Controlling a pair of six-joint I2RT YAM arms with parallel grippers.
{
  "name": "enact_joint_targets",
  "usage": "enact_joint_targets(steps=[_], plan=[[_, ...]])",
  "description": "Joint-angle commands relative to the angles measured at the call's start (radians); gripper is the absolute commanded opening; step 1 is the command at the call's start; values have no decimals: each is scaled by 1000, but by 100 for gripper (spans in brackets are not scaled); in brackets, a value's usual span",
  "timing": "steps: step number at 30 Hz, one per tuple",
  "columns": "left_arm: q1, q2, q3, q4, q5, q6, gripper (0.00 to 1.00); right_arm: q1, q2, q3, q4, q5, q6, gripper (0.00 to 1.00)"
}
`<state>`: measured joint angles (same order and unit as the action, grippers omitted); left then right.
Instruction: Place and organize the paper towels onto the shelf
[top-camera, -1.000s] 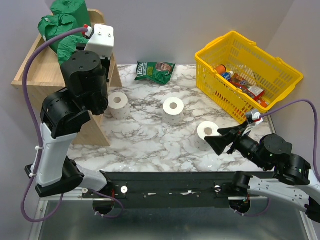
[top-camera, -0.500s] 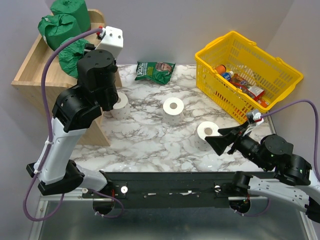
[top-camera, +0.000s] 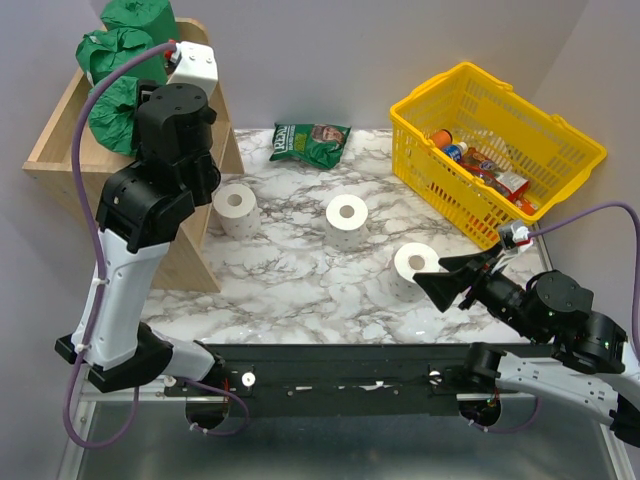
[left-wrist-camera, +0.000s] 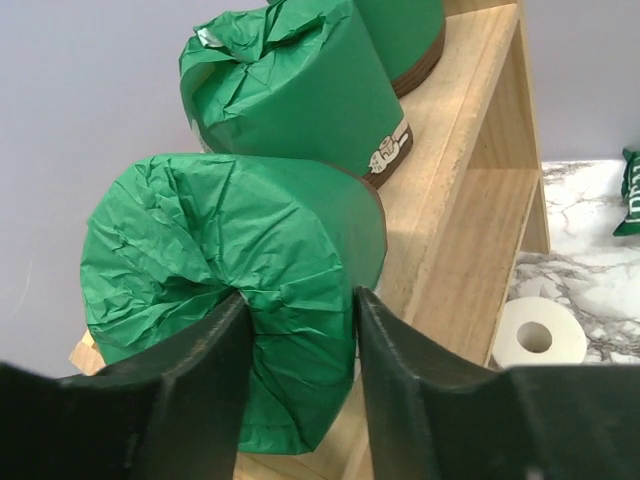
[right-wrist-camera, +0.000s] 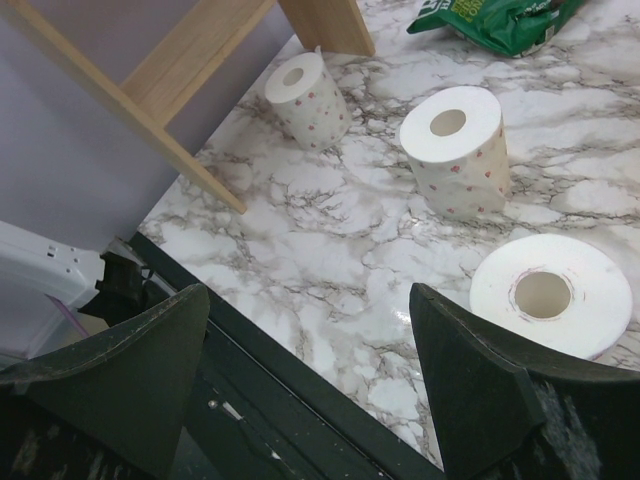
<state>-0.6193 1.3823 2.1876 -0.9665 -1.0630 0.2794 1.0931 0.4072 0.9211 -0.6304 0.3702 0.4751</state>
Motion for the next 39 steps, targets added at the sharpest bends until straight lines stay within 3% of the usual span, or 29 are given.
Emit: enact_joint_targets(steps=[1, 5, 11, 22, 29, 33, 39], plan=[[46, -5, 9, 14, 21, 4, 57, -2, 2, -1, -6, 12, -1, 90], [59, -5, 18, 58, 0, 36, 72, -1, 5, -1, -5, 13, -3, 90], [59, 24, 52, 149, -55, 106, 80, -2, 2, -2, -6, 16, -4, 90], [18, 70, 81, 279, -101, 219, 83, -1, 13, 4, -6, 26, -15, 90], [-146, 107, 81, 358, -112, 302, 81, -1, 28, -2, 8, 24, -20, 91], [-142, 144, 64, 258, -43, 175, 79, -1, 33, 4, 6, 22, -26, 91], [-19, 130, 14, 144, 29, 6, 74, -1, 25, 19, -21, 32, -26, 90]])
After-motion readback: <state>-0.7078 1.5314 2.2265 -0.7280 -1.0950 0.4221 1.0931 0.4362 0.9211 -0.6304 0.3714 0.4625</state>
